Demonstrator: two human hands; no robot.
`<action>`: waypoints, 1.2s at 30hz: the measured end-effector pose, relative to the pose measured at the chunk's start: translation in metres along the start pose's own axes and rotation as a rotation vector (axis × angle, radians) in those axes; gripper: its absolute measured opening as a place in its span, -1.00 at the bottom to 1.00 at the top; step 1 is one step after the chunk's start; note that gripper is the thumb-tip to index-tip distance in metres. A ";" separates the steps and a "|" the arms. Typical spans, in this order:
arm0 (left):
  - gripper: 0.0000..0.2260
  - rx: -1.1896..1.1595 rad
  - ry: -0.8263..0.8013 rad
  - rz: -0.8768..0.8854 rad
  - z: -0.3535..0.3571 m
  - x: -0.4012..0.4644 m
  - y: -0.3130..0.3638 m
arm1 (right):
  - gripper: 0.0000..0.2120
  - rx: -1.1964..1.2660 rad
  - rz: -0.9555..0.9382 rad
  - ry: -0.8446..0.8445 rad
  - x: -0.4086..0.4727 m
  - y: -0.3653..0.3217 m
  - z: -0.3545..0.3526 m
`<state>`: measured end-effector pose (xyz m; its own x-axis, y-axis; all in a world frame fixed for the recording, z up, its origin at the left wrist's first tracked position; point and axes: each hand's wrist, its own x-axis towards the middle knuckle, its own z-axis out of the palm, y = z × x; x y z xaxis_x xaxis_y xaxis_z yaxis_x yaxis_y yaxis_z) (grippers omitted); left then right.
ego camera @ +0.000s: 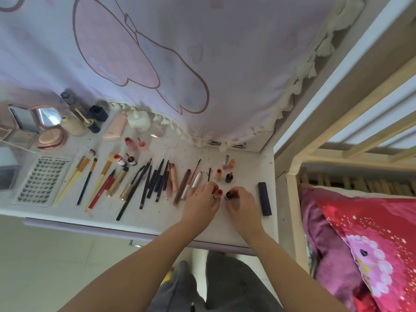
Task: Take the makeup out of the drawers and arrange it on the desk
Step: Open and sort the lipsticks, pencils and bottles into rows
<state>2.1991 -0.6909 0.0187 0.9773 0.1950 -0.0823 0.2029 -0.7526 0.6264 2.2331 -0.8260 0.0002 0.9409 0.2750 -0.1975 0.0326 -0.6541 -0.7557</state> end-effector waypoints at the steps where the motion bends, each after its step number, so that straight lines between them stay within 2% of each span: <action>1: -0.84 -0.001 -0.003 -0.007 0.002 0.002 -0.002 | -0.90 -0.041 -0.030 0.018 0.002 0.001 0.002; 5: -0.83 0.113 -0.009 0.057 0.008 0.007 -0.011 | -0.90 -0.118 -0.073 0.044 0.009 -0.001 0.006; 8: -0.91 0.246 0.067 0.104 0.010 0.010 -0.014 | -0.87 -0.143 -0.058 0.038 0.012 0.000 0.006; 11: -0.88 0.257 0.058 0.100 0.010 0.012 -0.016 | -0.75 -0.115 -0.004 -0.017 0.013 -0.002 0.002; 14: -0.75 0.269 0.063 0.157 0.004 0.012 -0.016 | -0.67 -0.118 0.027 -0.087 0.012 -0.005 -0.014; 16: -0.71 0.276 0.135 0.210 -0.003 0.008 -0.014 | -0.71 -0.145 -0.003 -0.037 0.014 -0.008 -0.036; 19: -0.79 0.253 0.252 0.292 -0.012 -0.001 -0.005 | -0.78 -0.256 0.029 0.089 0.027 -0.004 -0.073; 20: -0.81 0.211 0.263 0.318 -0.013 -0.003 0.003 | -0.76 -0.333 0.092 0.069 0.033 -0.002 -0.081; 22: -0.86 0.142 0.235 0.387 -0.008 -0.005 0.025 | -0.69 -0.528 0.212 -0.082 0.042 -0.002 -0.087; 25: -0.85 0.102 0.100 0.451 0.009 0.002 0.060 | -0.72 -0.701 0.215 -0.227 0.043 -0.004 -0.079; 28: -0.74 0.134 -0.040 0.352 0.017 0.011 0.077 | -0.78 -0.589 0.232 -0.238 0.044 0.000 -0.077; 31: -0.71 0.133 -0.115 0.227 0.015 0.016 0.082 | -0.73 -0.340 0.260 -0.188 0.047 -0.006 -0.092; 33: -0.66 0.098 -0.150 0.141 0.011 0.017 0.086 | -0.77 -0.125 0.223 -0.137 0.045 -0.017 -0.108; 36: -0.70 0.016 -0.231 0.048 0.007 0.016 0.095 | -0.80 -0.043 0.151 -0.097 0.035 -0.033 -0.121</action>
<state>2.2348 -0.7638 0.0719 0.9735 0.0111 -0.2285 0.1546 -0.7680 0.6216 2.3063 -0.8800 0.0943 0.8992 0.2366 -0.3680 -0.0908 -0.7219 -0.6860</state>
